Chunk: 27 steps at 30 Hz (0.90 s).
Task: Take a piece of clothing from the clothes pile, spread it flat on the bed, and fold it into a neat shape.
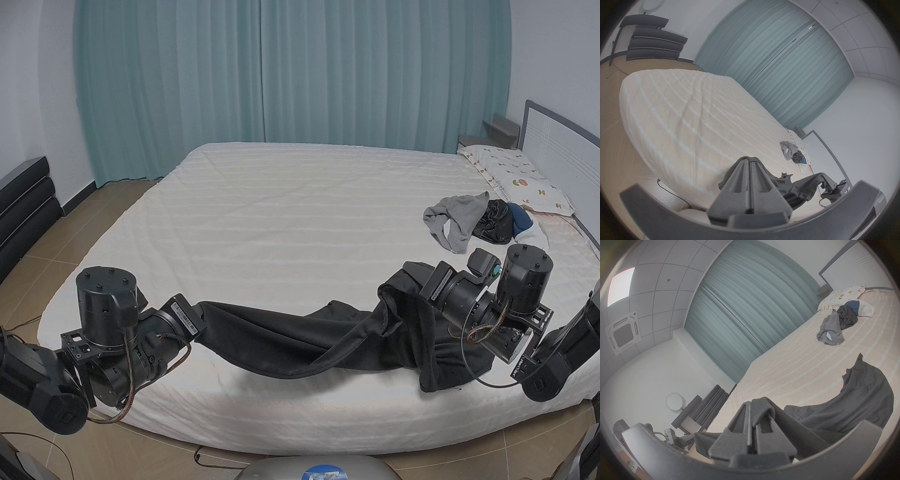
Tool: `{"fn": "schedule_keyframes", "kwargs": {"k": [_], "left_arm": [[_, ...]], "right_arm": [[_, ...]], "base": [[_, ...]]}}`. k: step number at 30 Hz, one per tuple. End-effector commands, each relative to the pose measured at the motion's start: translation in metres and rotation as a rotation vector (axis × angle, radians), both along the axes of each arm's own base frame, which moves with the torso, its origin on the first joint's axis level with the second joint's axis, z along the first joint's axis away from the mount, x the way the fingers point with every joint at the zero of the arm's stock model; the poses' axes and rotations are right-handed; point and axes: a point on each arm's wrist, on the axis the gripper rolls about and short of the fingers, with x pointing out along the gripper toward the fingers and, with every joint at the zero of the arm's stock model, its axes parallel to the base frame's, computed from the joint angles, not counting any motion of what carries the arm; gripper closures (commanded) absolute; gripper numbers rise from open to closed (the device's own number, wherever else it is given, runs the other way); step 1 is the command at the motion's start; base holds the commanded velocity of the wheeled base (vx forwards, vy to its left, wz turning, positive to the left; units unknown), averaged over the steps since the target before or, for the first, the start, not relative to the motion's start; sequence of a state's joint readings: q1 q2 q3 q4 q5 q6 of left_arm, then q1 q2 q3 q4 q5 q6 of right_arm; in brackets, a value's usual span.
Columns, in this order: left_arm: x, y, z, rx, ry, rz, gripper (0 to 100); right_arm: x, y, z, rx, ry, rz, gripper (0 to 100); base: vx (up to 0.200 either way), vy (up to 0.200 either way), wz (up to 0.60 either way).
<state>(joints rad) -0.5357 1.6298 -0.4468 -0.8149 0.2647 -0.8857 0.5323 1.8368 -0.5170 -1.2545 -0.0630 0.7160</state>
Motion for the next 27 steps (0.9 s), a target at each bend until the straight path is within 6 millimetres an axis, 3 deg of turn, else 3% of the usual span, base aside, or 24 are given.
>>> {"fn": "schedule_keyframes", "kwargs": {"k": [1,4,14,18,22,27], "left_arm": [[-0.004,0.003,0.002,-0.004,-0.007,0.004,100],[-0.009,0.005,0.005,-0.009,-0.016,0.001,100],[-0.020,0.012,0.013,-0.022,-0.045,0.001,100],[-0.028,0.017,0.018,-0.019,-0.050,0.001,100],[-0.039,0.022,0.031,-0.039,-0.086,-0.005,100],[-0.057,0.032,0.049,-0.015,-0.144,-0.023,100]], "right_arm": [[-0.001,-0.002,0.000,-0.001,0.003,-0.002,100],[-0.003,-0.003,-0.001,-0.004,0.007,-0.003,100],[-0.008,-0.011,0.001,0.001,0.003,-0.009,100],[-0.021,-0.017,0.014,0.018,-0.031,-0.015,100],[-0.048,-0.034,0.040,0.059,-0.110,-0.023,100],[-0.085,-0.053,0.075,0.084,-0.223,-0.010,100]], "base": [[0.000,0.000,0.00],[0.000,0.000,0.00],[-0.200,0.000,0.00],[-0.200,0.000,0.00],[-0.200,0.000,0.00],[0.000,0.000,0.00]]}}
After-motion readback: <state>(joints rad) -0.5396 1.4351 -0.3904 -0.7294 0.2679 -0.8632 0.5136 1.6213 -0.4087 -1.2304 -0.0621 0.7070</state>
